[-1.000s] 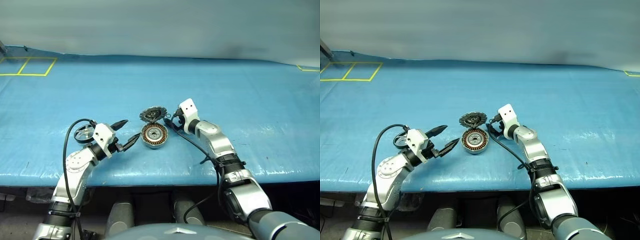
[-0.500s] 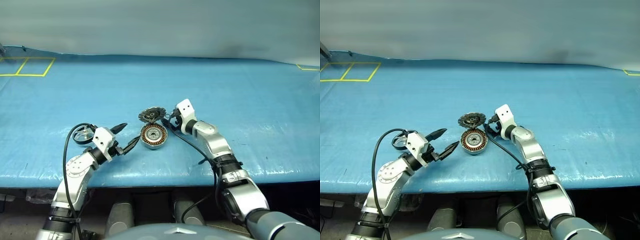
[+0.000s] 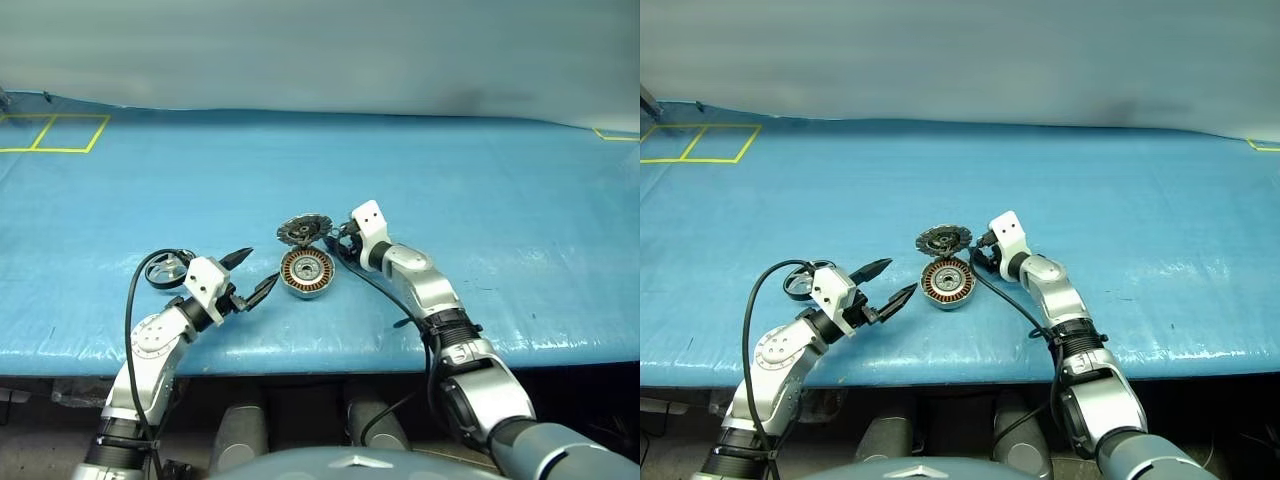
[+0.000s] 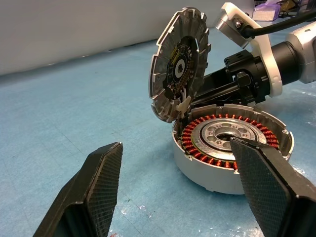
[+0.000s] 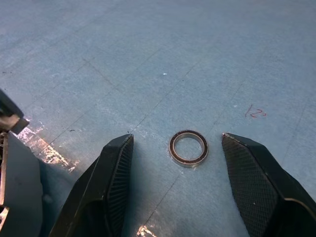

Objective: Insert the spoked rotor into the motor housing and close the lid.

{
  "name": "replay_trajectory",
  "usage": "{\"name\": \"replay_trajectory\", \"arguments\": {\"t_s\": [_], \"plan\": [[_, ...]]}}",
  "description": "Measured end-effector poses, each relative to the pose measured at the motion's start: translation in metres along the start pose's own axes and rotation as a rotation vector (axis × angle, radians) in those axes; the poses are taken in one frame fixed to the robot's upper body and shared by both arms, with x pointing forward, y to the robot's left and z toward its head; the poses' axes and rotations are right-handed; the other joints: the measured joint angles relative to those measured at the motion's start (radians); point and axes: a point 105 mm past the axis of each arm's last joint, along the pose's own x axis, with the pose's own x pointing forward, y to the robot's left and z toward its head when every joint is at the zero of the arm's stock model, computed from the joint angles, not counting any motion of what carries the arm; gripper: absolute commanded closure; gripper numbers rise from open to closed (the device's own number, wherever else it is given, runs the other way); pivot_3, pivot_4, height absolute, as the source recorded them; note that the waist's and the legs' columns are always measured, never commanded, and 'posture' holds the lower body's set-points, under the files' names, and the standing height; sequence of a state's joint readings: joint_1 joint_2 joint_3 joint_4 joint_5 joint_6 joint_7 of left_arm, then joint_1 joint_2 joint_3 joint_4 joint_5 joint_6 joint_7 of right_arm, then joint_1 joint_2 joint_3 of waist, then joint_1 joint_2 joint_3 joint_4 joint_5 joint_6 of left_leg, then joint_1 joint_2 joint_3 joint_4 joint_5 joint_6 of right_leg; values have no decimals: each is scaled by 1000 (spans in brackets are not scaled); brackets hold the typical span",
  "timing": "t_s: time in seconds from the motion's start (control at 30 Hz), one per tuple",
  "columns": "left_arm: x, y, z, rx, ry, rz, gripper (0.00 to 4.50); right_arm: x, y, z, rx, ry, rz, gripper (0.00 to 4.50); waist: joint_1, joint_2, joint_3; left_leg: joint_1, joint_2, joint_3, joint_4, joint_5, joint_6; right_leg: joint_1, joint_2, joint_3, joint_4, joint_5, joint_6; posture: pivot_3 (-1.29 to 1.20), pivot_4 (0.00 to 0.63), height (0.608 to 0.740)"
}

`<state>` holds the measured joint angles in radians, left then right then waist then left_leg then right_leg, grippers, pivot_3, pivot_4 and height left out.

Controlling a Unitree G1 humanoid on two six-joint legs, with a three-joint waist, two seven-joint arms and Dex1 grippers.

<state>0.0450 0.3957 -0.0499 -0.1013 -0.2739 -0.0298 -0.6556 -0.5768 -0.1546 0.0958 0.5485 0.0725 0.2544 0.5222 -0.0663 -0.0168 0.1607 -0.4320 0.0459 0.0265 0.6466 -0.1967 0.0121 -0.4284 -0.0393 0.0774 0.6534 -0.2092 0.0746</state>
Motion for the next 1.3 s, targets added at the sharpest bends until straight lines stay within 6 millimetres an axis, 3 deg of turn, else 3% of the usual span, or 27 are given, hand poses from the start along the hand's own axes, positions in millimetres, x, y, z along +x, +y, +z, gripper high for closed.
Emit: {"name": "replay_trajectory", "arguments": {"t_s": [0.2, 0.37, 0.63, 0.8, 1.3], "plan": [[0, 0, -1, 5, 6, -1, 698, 4, -6, 4, 65, 14, -14, 1544, -1, 0, 0, 0, 0, 0, 0, 0, 0, 0, 0, -1, -1, 0, 0, 0, 150, 740], [0, 0, -2, 16, 14, -1, 698, 4, -11, 4, 41, 32, -37, 2770, -1, 0, 0, 0, 0, 0, -2, 0, 0, 1, 0, -1, -4, 0, 0, 0, 150, 740], [1, 0, 0, 26, 13, -3, 698, 3, -10, 0, -32, 43, -50, 2770, -1, 0, 0, 0, 0, 0, -3, 0, -1, 2, 0, -1, -6, 0, 0, 0, 150, 740], [3, 1, 2, 34, 6, -5, 698, -3, -9, -2, -51, 45, -73, 3838, 1, 0, 0, -1, 0, -1, -3, -1, -1, 2, 0, -2, -7, 0, 0, 0, 150, 740], [13, 3, 14, 69, -15, -72, 698, -43, -1, -15, -63, 62, -171, 3836, 11, 0, -1, -3, 0, -2, -3, -1, -2, 1, -1, -3, -9, 0, 0, 0, 150, 740]]}}
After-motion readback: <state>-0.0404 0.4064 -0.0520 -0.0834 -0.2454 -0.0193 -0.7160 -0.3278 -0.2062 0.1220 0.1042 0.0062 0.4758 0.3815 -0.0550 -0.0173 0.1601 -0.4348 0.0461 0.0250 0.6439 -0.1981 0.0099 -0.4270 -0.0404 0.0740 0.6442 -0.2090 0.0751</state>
